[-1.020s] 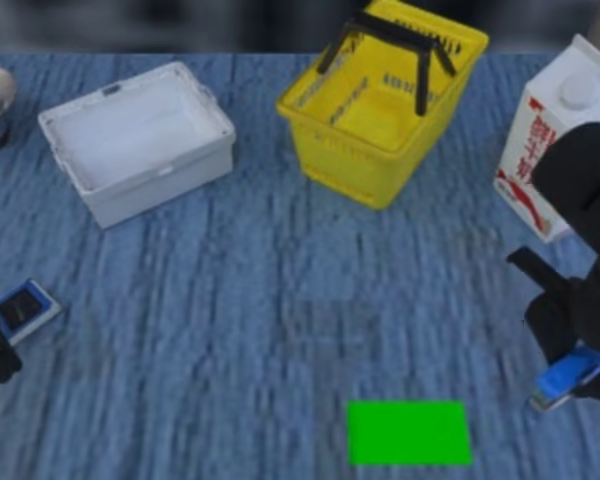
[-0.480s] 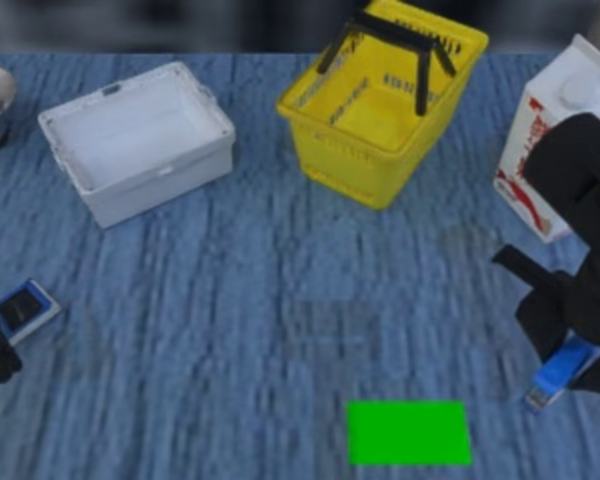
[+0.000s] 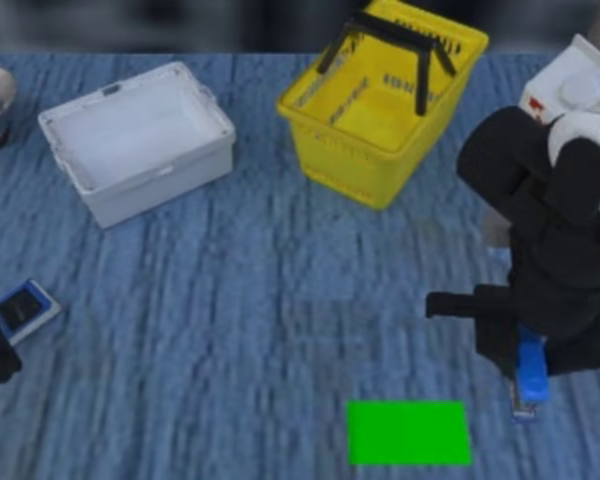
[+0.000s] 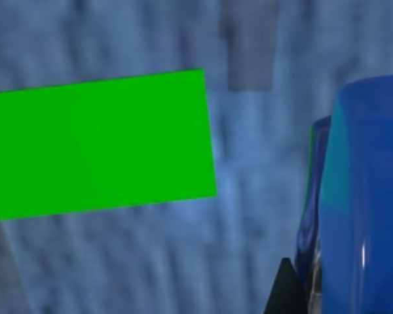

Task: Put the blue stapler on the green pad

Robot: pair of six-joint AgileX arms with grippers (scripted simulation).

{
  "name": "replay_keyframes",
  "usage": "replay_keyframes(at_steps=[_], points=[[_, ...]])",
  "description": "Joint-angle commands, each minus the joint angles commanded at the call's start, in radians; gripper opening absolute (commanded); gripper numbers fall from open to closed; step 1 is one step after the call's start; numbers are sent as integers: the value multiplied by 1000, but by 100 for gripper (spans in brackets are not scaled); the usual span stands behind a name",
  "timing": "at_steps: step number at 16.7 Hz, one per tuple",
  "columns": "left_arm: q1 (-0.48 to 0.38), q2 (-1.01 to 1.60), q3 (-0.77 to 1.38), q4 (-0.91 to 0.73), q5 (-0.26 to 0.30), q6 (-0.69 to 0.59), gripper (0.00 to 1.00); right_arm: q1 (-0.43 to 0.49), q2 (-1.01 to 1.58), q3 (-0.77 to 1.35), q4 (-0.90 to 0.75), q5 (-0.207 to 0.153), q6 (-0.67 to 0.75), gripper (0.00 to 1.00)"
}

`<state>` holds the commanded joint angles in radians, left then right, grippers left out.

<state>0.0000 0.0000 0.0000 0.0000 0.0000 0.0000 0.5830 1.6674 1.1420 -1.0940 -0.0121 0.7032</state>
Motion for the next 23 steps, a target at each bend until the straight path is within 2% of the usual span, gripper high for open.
replay_keyframes(at_steps=[9,13,17,23], points=[[0,0,0,0,0,0,100,137,106,128,-71,-6,-979,0],[0,0,0,0,0,0,100,180,111,175,-69,-4,-1305,0],[0,0,0,0,0,0,100,202,101,203,-58,-1,-1468,0],[0,0,0,0,0,0,100,200,103,205,-58,0,-1483,0]])
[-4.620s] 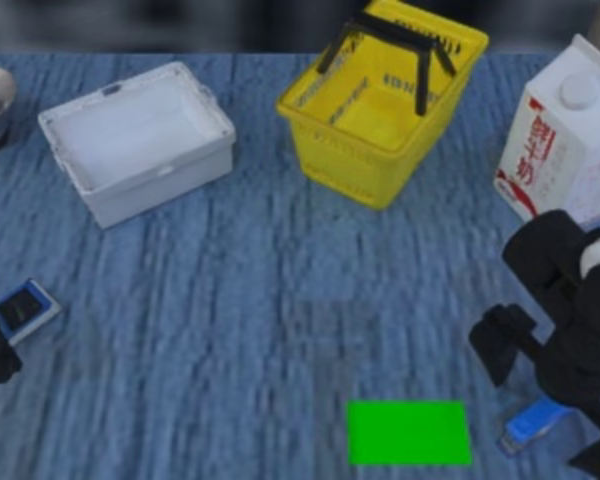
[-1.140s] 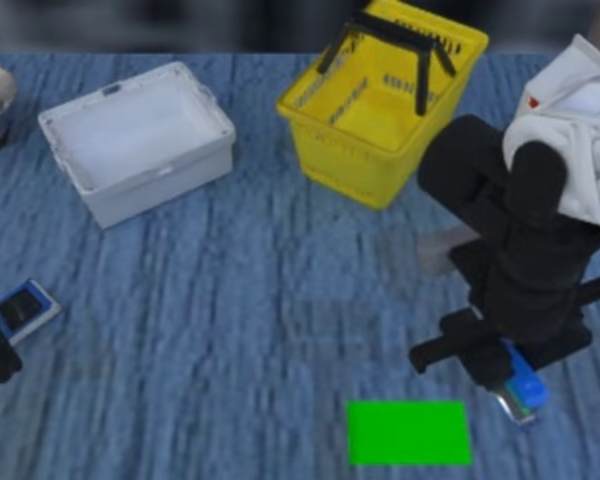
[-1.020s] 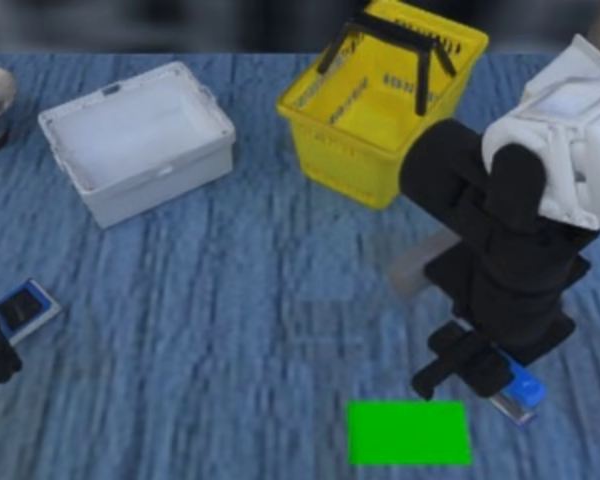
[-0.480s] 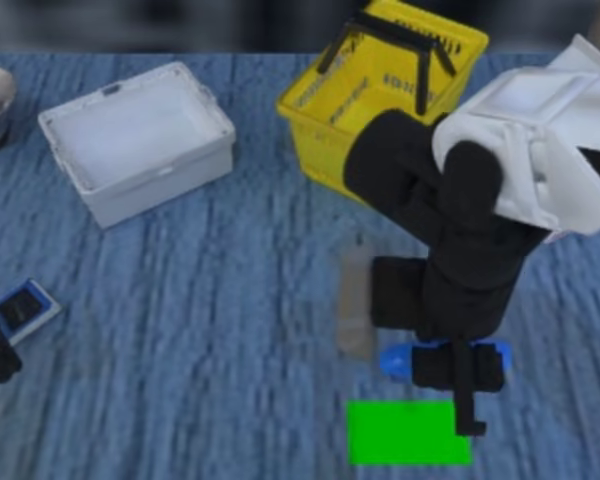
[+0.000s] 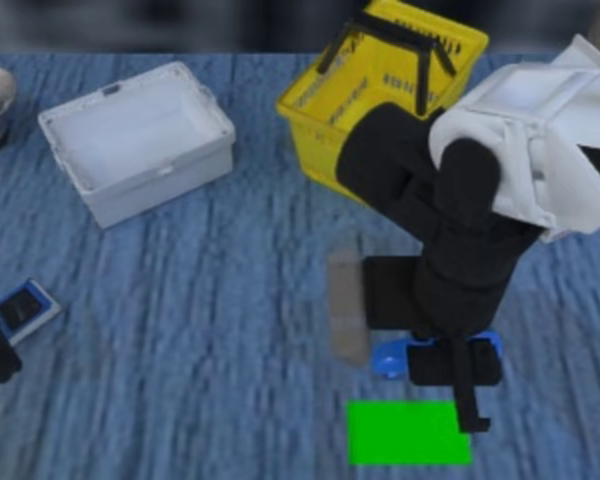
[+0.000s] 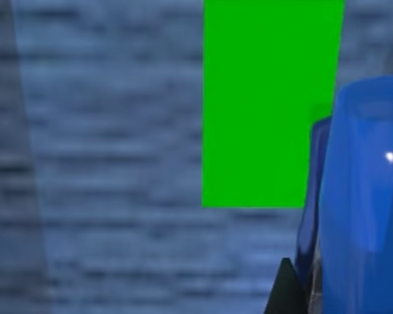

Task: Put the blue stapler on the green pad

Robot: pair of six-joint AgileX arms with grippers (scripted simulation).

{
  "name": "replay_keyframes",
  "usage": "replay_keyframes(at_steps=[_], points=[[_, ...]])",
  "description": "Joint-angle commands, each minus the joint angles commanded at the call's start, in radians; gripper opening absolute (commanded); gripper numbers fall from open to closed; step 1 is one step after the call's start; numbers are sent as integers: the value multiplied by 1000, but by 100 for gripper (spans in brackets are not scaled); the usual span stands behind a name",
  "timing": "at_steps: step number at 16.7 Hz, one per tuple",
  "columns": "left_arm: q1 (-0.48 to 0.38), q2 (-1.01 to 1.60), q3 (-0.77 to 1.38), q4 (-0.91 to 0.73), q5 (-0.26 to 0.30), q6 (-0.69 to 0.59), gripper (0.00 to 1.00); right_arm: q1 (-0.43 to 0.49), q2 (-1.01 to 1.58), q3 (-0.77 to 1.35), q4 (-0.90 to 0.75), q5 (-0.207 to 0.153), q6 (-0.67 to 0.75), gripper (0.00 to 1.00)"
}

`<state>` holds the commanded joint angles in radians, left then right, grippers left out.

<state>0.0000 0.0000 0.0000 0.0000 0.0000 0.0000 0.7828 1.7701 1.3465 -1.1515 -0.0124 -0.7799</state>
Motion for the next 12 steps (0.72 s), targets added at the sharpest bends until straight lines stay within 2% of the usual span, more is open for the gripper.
replay_keyframes(at_steps=[4,12], points=[[0,0,0,0,0,0,100,3,23,-46,71,-1,2,0],[0,0,0,0,0,0,100,15,135,-236,377,0,10,0]])
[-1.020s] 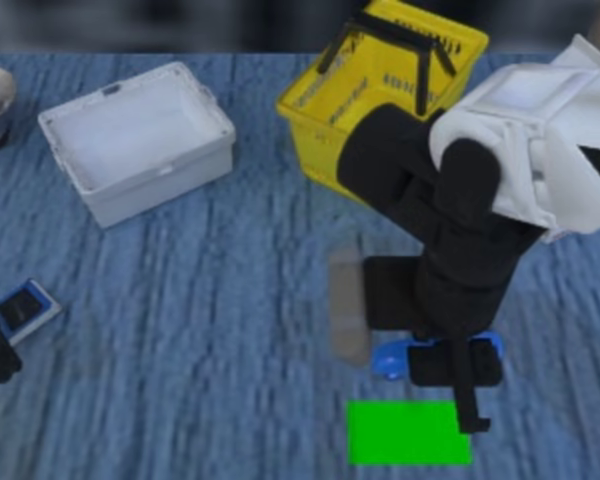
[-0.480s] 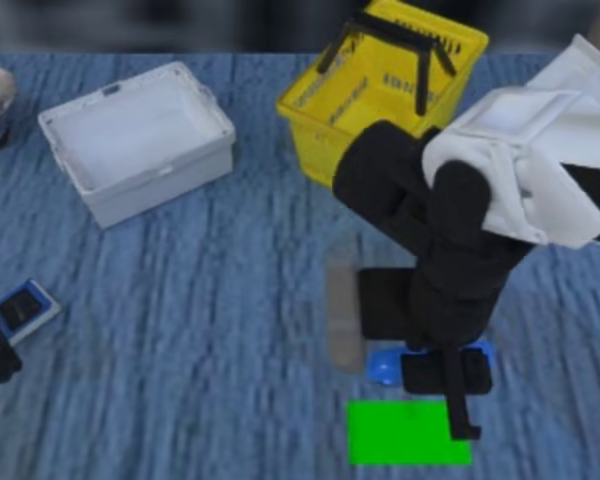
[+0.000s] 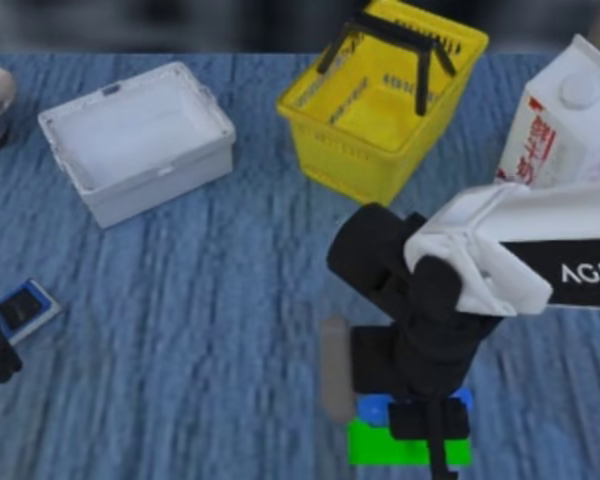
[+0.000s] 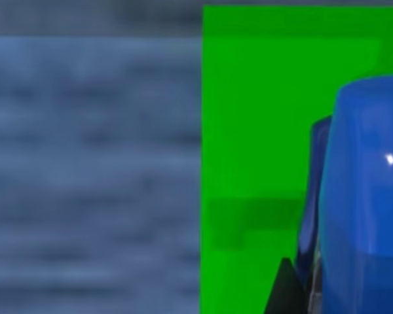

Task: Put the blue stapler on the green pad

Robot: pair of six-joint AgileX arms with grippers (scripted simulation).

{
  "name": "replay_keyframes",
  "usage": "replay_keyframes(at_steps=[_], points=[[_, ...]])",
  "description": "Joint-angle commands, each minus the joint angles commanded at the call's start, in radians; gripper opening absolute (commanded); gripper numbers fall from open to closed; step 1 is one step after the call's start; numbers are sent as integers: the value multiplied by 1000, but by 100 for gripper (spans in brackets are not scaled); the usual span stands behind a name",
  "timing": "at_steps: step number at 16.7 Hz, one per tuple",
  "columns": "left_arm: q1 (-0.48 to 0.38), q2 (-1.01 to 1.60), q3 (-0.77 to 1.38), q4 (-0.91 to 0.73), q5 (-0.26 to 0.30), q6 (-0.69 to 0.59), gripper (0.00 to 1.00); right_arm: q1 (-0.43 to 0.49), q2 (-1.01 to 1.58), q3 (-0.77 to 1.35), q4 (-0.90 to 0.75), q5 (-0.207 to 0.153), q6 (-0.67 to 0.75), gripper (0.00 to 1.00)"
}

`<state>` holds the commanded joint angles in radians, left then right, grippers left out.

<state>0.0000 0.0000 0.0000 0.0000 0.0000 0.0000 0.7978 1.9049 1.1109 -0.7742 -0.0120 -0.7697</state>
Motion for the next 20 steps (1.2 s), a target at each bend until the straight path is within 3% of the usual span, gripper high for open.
replay_keyframes(at_steps=[4,17,20], points=[[0,0,0,0,0,0,100,1,4,-6,8,0,0,0],[0,0,0,0,0,0,100,1,4,-6,8,0,0,98],[0,0,0,0,0,0,100,1,4,-6,8,0,0,100]])
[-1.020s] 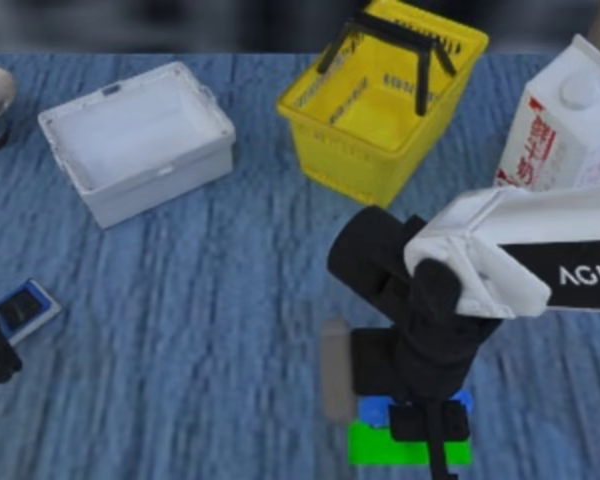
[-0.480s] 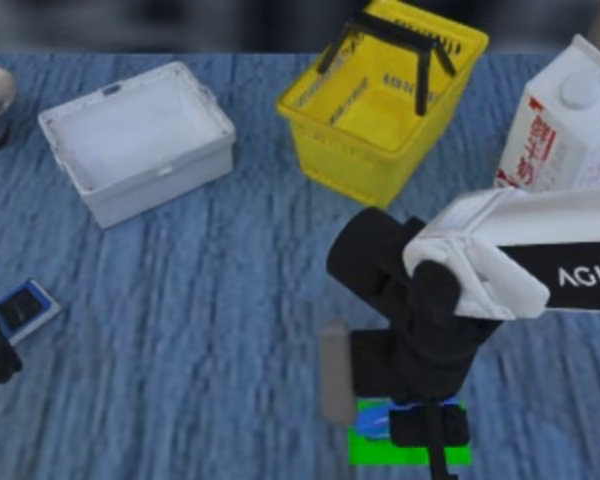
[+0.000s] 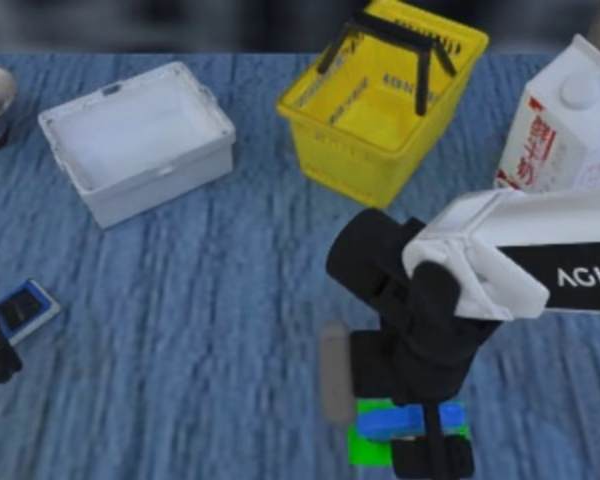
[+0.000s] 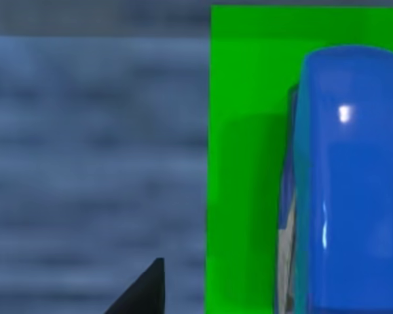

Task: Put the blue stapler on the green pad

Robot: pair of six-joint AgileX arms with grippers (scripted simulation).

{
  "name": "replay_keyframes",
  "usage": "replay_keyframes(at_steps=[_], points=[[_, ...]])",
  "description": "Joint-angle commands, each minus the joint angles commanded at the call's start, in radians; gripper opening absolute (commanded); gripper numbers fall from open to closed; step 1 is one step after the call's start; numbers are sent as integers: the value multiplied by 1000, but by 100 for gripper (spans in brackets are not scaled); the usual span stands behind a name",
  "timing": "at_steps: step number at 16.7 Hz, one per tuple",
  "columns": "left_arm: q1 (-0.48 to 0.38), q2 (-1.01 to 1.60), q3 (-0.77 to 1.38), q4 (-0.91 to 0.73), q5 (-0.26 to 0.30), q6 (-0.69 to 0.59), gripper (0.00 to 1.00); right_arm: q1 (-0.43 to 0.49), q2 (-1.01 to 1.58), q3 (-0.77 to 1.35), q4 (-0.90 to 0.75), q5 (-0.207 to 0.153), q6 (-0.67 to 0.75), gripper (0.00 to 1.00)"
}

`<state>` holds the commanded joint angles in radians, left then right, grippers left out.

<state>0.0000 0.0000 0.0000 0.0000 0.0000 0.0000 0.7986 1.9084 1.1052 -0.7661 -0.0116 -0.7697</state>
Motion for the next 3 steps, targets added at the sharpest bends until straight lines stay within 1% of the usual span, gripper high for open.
replay_keyframes(at_steps=[3], points=[[0,0,0,0,0,0,100,0,0,0,0,0,0,100]])
